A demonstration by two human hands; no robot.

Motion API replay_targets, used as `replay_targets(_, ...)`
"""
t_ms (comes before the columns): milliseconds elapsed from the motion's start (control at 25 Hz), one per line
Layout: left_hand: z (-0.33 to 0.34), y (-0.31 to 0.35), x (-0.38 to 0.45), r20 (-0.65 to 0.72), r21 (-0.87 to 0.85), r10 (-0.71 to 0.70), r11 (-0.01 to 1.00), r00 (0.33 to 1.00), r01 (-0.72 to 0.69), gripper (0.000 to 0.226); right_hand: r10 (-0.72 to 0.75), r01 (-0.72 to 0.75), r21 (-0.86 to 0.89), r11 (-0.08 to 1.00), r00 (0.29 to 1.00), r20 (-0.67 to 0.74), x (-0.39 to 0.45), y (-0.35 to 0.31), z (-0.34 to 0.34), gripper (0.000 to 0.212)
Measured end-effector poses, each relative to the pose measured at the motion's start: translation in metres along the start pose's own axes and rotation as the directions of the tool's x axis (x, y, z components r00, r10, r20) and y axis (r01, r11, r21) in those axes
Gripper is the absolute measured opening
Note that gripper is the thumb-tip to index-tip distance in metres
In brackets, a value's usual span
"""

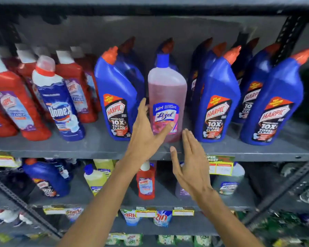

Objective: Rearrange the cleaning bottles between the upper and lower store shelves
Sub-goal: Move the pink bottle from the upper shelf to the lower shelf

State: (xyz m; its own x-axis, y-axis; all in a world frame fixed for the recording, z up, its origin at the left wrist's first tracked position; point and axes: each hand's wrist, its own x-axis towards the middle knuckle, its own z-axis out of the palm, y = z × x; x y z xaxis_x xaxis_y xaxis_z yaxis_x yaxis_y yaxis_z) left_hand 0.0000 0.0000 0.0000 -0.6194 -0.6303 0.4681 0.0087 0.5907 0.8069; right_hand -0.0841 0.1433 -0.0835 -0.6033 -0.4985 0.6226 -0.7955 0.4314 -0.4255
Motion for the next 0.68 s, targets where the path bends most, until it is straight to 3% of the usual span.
replay_targets(200,0.002,-0.012,0.029,0.113,-0.261,-0.171,0.945,0.979,0.195,0.096,0.103,-0.077,-0.206,0.976,0.988,0.119,0.005,-0.009,0.006,0.066)
replay_targets(400,0.0,-0.015,0.052,0.186,-0.31,-0.237,0.907,0.954,0.286,0.078,0.118,-0.07,-0.28,0.958,0.98,0.16,0.008,-0.01,0.003,0.07)
replay_targets(680,-0.005,-0.013,0.061,0.187,-0.319,-0.189,0.916,0.964,0.241,0.075,0.102,-0.059,-0.285,0.957,0.985,0.141,0.008,-0.01,0.002,0.071)
